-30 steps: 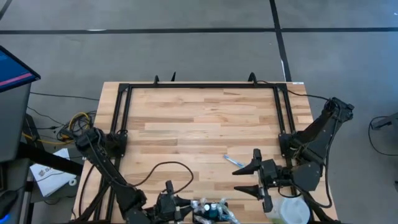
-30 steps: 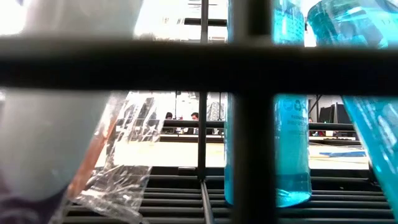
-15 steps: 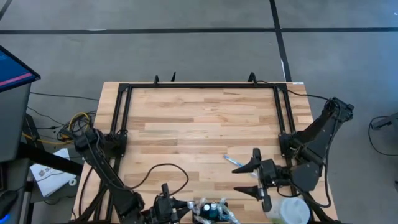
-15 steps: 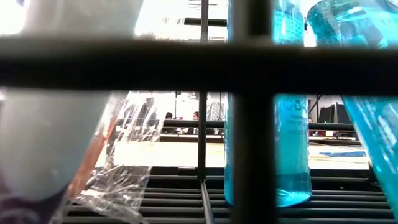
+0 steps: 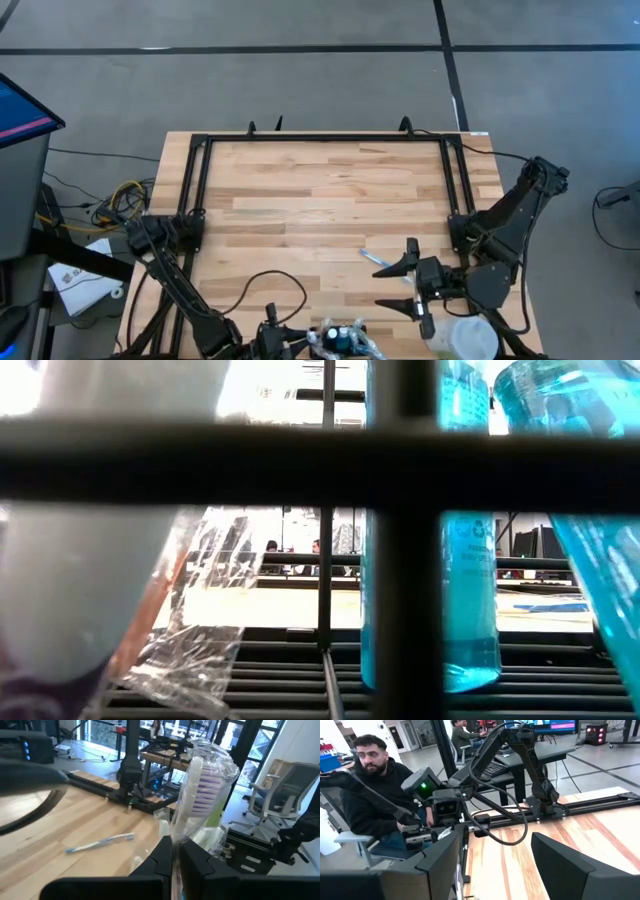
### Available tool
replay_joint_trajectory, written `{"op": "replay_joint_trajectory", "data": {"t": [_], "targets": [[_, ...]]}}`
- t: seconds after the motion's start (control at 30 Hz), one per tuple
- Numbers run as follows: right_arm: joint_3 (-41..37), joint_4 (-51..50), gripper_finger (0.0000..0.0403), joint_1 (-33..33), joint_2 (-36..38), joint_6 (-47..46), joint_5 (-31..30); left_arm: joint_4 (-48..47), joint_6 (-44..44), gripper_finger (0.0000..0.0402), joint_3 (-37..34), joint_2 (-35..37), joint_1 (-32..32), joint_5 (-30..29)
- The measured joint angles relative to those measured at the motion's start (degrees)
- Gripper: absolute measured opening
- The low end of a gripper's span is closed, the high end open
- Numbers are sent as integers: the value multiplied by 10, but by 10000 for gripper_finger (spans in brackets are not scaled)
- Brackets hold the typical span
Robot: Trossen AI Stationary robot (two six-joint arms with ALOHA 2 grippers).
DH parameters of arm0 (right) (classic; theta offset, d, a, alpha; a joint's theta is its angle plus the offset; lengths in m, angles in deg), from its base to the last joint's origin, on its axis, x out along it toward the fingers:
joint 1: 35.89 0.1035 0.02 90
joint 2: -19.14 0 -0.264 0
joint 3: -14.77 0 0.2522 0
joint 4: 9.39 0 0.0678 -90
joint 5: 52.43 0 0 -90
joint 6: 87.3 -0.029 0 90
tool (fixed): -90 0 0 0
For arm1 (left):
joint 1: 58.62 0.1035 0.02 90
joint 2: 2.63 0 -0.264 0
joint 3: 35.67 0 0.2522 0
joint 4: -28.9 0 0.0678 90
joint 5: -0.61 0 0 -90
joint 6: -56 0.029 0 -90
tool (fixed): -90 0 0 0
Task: Pick & Place toothbrushing station
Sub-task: Put the purple toothbrush into the black mesh organizer
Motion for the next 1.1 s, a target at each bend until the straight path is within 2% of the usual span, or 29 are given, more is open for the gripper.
{"op": "replay_joint_trajectory", "data": {"t": [0.9, 1.1], "targets": [[0, -51, 240, -26, 0, 2, 2, -60, -37, 4, -18, -26, 37, 113], [0, -50, 240, -33, 0, 2, 2, -105, -93, 4, -18, -28, 40, 132]]}}
